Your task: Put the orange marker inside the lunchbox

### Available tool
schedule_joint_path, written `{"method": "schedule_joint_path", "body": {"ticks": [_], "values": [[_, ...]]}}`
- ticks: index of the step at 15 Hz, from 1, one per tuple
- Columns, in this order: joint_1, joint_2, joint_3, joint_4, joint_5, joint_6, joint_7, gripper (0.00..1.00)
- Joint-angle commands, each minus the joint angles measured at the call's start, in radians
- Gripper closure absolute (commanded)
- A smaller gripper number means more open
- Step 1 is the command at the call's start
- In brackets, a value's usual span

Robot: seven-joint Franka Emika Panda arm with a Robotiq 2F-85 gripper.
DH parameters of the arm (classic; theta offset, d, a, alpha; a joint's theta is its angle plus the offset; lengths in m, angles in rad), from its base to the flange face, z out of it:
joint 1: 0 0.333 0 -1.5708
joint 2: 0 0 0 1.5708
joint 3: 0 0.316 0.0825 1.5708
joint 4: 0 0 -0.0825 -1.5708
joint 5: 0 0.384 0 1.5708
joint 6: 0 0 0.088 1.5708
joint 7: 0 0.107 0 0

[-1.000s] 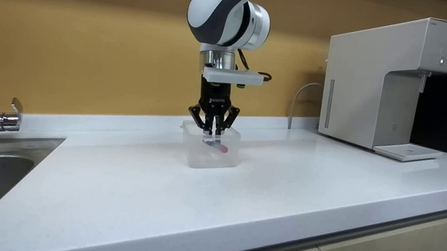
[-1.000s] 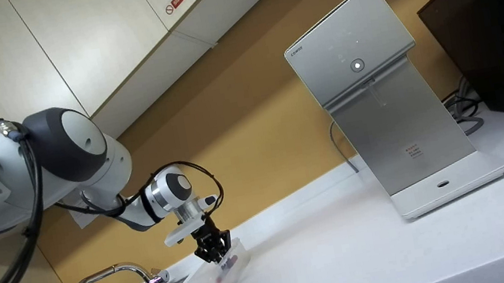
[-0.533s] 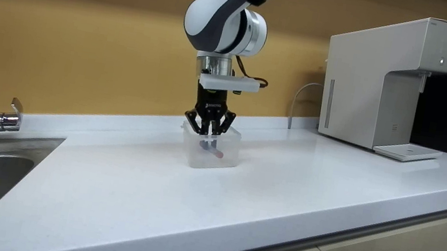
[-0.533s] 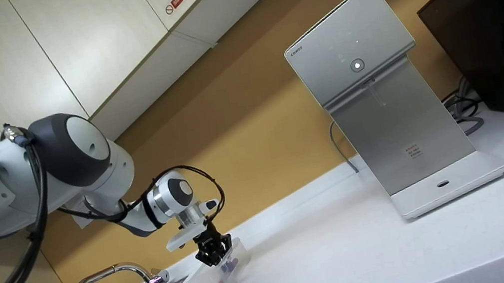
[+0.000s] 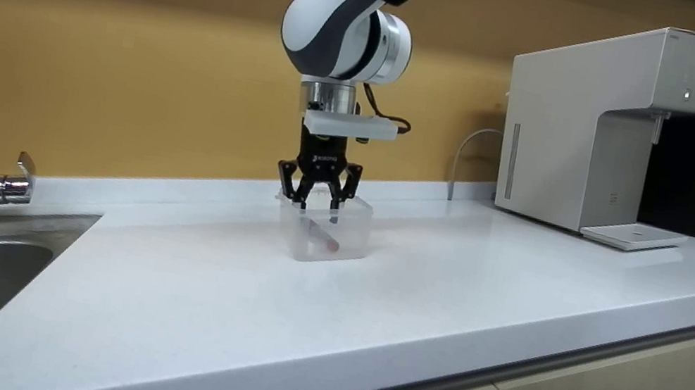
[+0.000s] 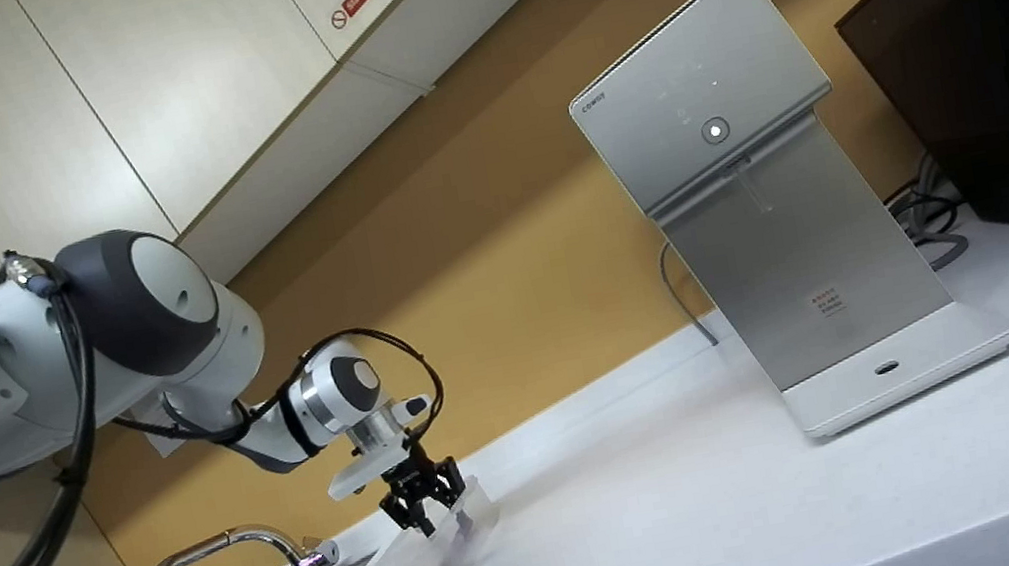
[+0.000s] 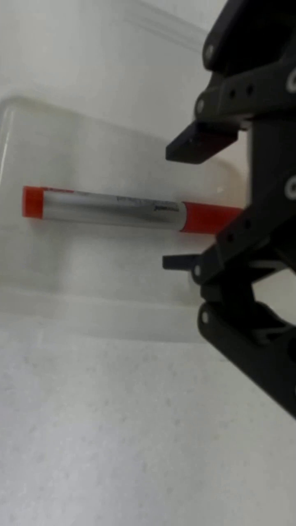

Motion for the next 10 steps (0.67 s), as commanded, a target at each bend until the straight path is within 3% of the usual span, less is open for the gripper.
{"method": "schedule_joint_path", "body": {"ticks": [1, 2, 10], "values": [[0.026, -0.029, -0.021, 0.03, -0.024, -0.025, 0.022, 0.08], [0.031, -0.039, -0.025, 0.031, -0.036, -0.024, 0.021, 0.0], [0.025, -0.168, -0.015, -0.02, -0.083, -0.006, -0.024, 0.0]]}}
